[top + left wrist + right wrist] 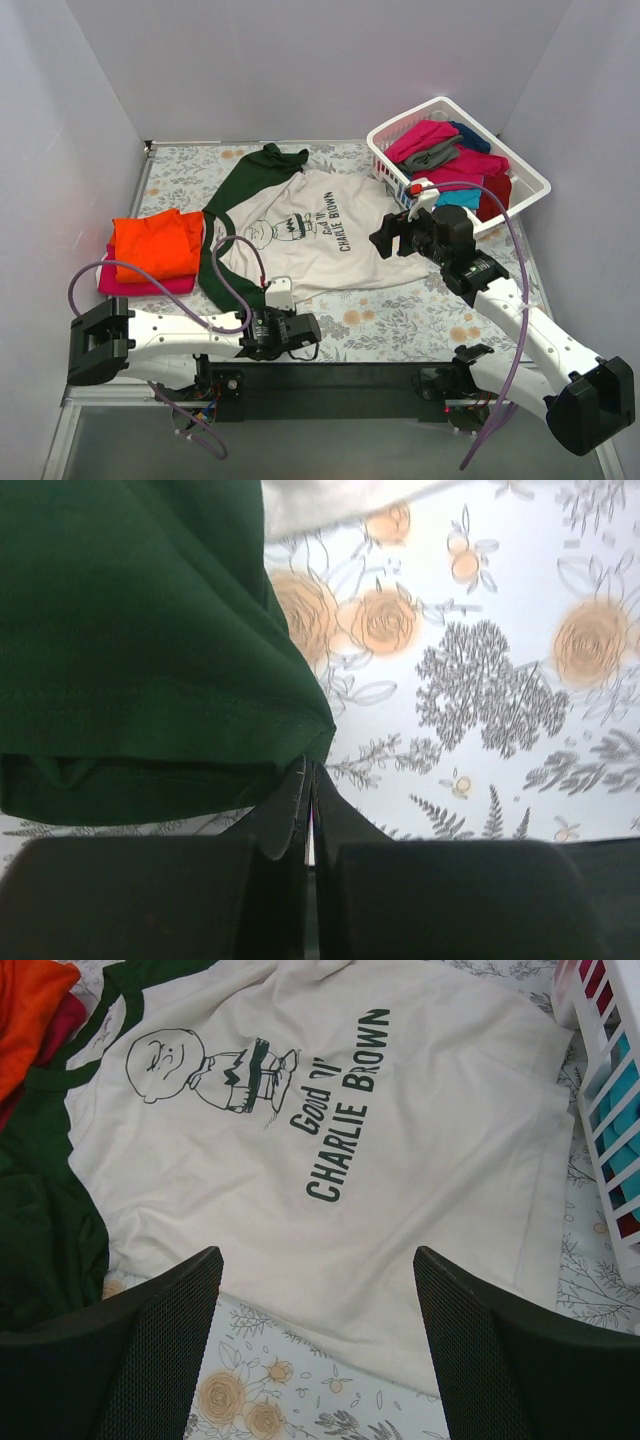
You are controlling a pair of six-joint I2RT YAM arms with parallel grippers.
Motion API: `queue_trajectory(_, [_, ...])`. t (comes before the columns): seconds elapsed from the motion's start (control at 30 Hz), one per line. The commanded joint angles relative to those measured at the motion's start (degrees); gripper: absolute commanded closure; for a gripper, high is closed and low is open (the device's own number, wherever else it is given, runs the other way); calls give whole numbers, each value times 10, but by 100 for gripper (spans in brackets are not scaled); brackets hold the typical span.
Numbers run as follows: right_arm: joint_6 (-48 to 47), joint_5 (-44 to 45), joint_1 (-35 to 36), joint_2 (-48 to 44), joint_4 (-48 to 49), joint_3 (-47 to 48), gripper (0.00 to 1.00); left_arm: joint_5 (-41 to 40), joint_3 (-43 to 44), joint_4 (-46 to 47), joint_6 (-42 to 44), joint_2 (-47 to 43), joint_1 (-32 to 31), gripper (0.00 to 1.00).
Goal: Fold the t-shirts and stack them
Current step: Flatten the tshirt out
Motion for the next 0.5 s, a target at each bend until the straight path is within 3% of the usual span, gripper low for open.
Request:
queue_trajectory(0.0, [-5, 5, -3, 3, 17, 2, 30, -13, 29, 2, -44, 1, -33, 100])
queue_trajectory(0.03, [-5, 5, -3, 5, 17, 3, 30, -14, 34, 2, -47, 6, -48, 99])
queue_trajectory(0.07, [-5, 4, -3, 6, 18, 3, 30, -16, 38, 4, -52, 9, -57, 91])
queue_trajectory(0.1, [-5, 3, -3, 11, 17, 4, 30, -17, 46, 7, -55, 13, -64, 67])
queue_trajectory(0.2, [-5, -3, -3, 15, 17, 5, 30, -40, 62, -21, -92, 21, -80, 41])
queue_trajectory(0.47, [16, -54, 3, 1, 25, -11, 31, -104, 7, -212, -320, -104, -84, 27])
